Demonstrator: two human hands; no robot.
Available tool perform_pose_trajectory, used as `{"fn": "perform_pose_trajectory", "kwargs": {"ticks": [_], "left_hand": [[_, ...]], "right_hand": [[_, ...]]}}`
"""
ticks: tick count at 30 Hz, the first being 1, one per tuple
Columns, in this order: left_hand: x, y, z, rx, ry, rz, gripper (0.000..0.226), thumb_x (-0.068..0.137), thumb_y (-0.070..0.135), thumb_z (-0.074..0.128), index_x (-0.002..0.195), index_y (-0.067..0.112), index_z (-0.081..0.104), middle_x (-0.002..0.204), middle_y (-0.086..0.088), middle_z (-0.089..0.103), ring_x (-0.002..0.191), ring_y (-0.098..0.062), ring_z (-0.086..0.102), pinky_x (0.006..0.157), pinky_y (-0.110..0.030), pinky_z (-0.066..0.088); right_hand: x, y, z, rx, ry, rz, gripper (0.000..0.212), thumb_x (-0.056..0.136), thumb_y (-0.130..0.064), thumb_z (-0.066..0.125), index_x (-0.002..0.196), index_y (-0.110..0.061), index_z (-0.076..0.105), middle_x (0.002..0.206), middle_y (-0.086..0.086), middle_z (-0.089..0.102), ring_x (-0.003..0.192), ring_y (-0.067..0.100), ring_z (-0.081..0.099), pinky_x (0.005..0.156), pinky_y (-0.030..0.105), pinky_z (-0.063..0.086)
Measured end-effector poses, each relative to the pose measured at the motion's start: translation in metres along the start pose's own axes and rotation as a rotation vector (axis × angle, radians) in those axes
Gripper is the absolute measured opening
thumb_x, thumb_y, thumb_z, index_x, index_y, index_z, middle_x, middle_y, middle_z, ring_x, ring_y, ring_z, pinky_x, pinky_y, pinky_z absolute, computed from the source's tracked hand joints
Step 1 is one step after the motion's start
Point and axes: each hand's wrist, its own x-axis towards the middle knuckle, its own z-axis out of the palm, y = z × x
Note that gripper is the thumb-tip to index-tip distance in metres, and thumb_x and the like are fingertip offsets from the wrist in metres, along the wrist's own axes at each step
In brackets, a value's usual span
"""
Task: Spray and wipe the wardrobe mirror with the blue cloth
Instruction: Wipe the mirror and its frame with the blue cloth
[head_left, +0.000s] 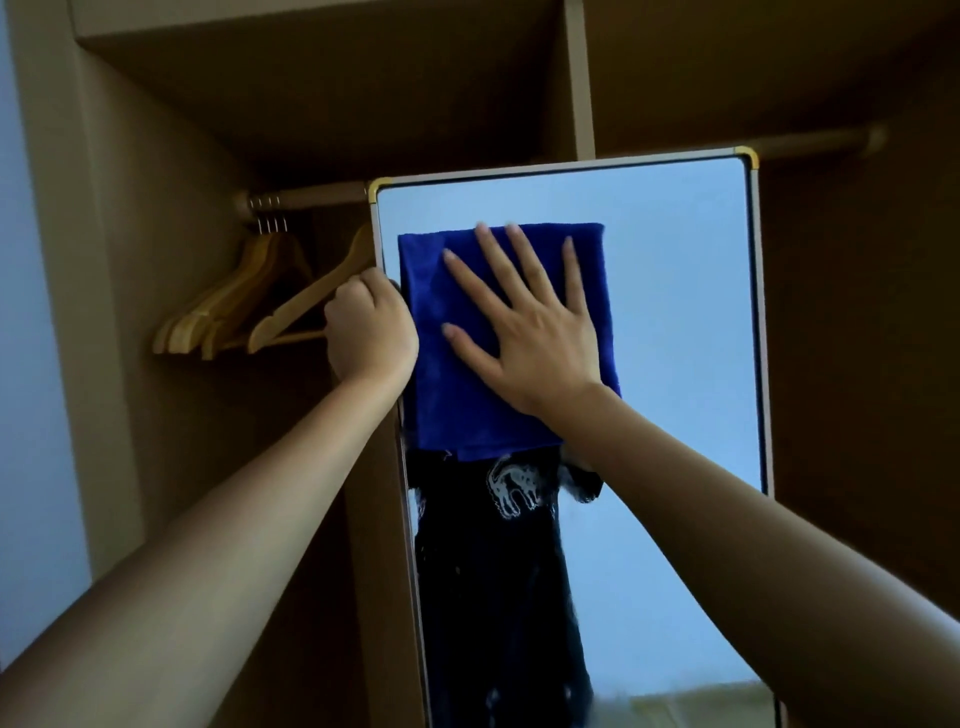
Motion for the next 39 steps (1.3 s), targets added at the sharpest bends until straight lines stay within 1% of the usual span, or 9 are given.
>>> {"fn": "perform_pose_trajectory", "kwargs": {"ticks": [5,7,15,21,26,29,32,36,39], "left_hand": [[0.002,0.001,0.002,0.059,0.01,0.018,0.04,0.104,0.028,0.027,0.071,0.018,0.049,0.072,-0.003,0.055,0.076,-0.023,0.06,0.075,-0.04,0.051],[0.003,0.0,0.004,0.088,0.026,0.036,0.039,0.104,0.029,0.027,0.078,0.014,0.052,0.077,-0.005,0.057,0.077,-0.022,0.059,0.078,-0.041,0.051],[-0.002,-0.005,0.012,0.14,0.075,0.117,0.039,0.106,0.029,0.022,0.092,0.01,0.053,0.085,-0.004,0.056,0.084,-0.019,0.06,0.072,-0.034,0.046],[-0.005,-0.004,0.014,0.183,0.085,0.119,0.038,0.106,0.029,0.02,0.095,0.01,0.051,0.086,-0.002,0.053,0.079,-0.012,0.051,0.069,-0.027,0.038],[-0.006,-0.005,0.014,0.164,0.091,0.109,0.046,0.106,0.03,0.02,0.106,0.002,0.056,0.095,-0.009,0.061,0.09,-0.021,0.061,0.072,-0.027,0.04],[-0.007,-0.003,0.016,0.155,0.093,0.094,0.045,0.106,0.029,0.02,0.105,0.003,0.056,0.09,-0.004,0.057,0.083,-0.014,0.055,0.07,-0.025,0.039],[-0.008,-0.003,0.017,0.167,0.101,0.099,0.041,0.106,0.029,0.02,0.093,0.008,0.053,0.074,0.002,0.052,0.072,-0.014,0.054,0.058,-0.022,0.04],[-0.007,-0.002,0.017,0.16,0.104,0.084,0.039,0.106,0.028,0.021,0.088,0.01,0.05,0.075,0.0,0.053,0.07,-0.014,0.054,0.064,-0.026,0.04],[-0.008,-0.002,0.016,0.137,0.1,0.092,0.041,0.106,0.029,0.022,0.084,0.009,0.05,0.067,0.005,0.049,0.062,-0.008,0.052,0.058,-0.025,0.043]], "right_hand": [[0.009,0.034,-0.009,-0.007,0.003,-0.009,0.065,0.096,-0.067,0.019,0.154,-0.041,0.005,0.164,-0.006,0.0,0.151,0.018,-0.004,0.12,0.053,-0.005],[0.013,0.054,-0.016,0.008,0.026,0.03,0.065,0.096,-0.067,0.02,0.154,-0.042,0.007,0.164,-0.007,0.002,0.151,0.018,-0.002,0.12,0.053,-0.005],[-0.007,0.132,-0.023,-0.024,0.016,0.122,0.064,0.098,-0.066,0.022,0.154,-0.042,0.003,0.164,-0.007,-0.001,0.151,0.018,-0.006,0.12,0.053,-0.004],[-0.052,0.132,-0.015,0.0,0.001,0.201,0.064,0.097,-0.065,0.022,0.154,-0.041,0.004,0.164,-0.006,0.0,0.151,0.018,-0.005,0.12,0.053,-0.003],[-0.083,0.122,-0.006,0.014,-0.019,0.224,0.065,0.096,-0.065,0.023,0.154,-0.041,0.005,0.164,-0.008,0.0,0.151,0.016,-0.006,0.12,0.052,-0.005],[-0.084,0.122,-0.004,0.023,-0.016,0.219,0.064,0.096,-0.066,0.022,0.153,-0.043,0.005,0.164,-0.009,0.0,0.151,0.016,-0.005,0.121,0.051,-0.005],[-0.07,0.13,-0.008,0.017,-0.018,0.184,0.064,0.096,-0.066,0.022,0.153,-0.043,0.005,0.164,-0.008,0.001,0.151,0.017,-0.005,0.121,0.051,-0.005],[-0.03,0.147,-0.018,-0.012,-0.018,0.124,0.064,0.097,-0.066,0.021,0.153,-0.044,0.0,0.164,-0.007,-0.002,0.151,0.017,-0.007,0.12,0.051,-0.006],[0.0,0.156,-0.027,-0.009,-0.001,0.111,0.064,0.098,-0.067,0.022,0.153,-0.042,0.002,0.164,-0.006,-0.002,0.151,0.017,-0.006,0.12,0.051,-0.005]]}}
